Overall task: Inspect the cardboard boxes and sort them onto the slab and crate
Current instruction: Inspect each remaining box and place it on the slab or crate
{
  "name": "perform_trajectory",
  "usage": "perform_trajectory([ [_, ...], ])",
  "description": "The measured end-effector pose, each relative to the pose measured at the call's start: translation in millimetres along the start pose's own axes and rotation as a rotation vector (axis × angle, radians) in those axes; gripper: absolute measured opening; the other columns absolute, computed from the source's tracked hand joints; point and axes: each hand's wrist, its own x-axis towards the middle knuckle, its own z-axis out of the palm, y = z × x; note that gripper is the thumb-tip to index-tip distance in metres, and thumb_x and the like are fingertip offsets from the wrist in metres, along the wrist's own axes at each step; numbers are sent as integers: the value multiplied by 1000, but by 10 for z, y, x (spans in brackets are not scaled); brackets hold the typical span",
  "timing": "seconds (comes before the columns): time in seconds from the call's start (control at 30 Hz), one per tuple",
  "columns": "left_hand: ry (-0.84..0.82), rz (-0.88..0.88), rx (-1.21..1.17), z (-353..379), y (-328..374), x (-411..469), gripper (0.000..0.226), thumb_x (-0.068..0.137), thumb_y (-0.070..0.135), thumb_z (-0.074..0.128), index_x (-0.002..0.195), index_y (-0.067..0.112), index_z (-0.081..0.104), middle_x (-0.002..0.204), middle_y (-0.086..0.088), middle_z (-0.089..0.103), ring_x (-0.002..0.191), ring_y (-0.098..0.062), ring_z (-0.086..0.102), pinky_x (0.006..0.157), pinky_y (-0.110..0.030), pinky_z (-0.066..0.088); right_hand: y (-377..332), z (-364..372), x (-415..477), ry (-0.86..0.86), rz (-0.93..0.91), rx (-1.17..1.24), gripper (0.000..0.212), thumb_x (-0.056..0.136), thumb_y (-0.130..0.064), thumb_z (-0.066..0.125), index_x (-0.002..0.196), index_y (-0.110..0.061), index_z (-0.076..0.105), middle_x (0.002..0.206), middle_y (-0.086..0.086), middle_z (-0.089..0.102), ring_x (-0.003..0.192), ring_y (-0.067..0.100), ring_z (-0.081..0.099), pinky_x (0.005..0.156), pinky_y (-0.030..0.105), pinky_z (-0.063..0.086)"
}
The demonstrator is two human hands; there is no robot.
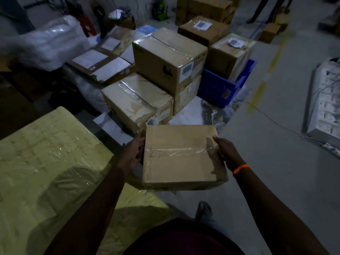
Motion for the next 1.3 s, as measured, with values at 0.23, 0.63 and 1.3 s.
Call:
perform_trajectory([
  [0.23, 15, 50, -37, 24, -62, -8, 42, 102, 56, 44, 107, 23, 70, 97, 1, 76, 98, -20, 68, 81, -39, 52, 22, -104, -174, 56, -91, 37, 32, 100, -41, 64, 112, -13, 70, 96, 4, 67, 89, 21, 60, 71, 33, 45],
  [0.63, 25, 254, -193, 264, -150, -224, 63, 81, 71, 67, 131, 32, 62, 122, 0, 72, 112, -23, 69, 85, -47, 58, 145, -326, -467, 196, -120, 459, 27, 109, -33, 49, 106, -16, 69, 103, -5, 73, 111, 19, 67, 90, 38, 57],
  [1.3, 82, 280, -41, 497, -490, -197, 21, 93, 35, 69, 111, 41, 60, 128, -2, 63, 115, -25, 62, 91, -54, 58, -261, -421, -873, 158, -224, 366, 37, 108, -52, 29, 121, -38, 61, 109, -30, 63, 92, -22, 61, 87, 17, 43],
])
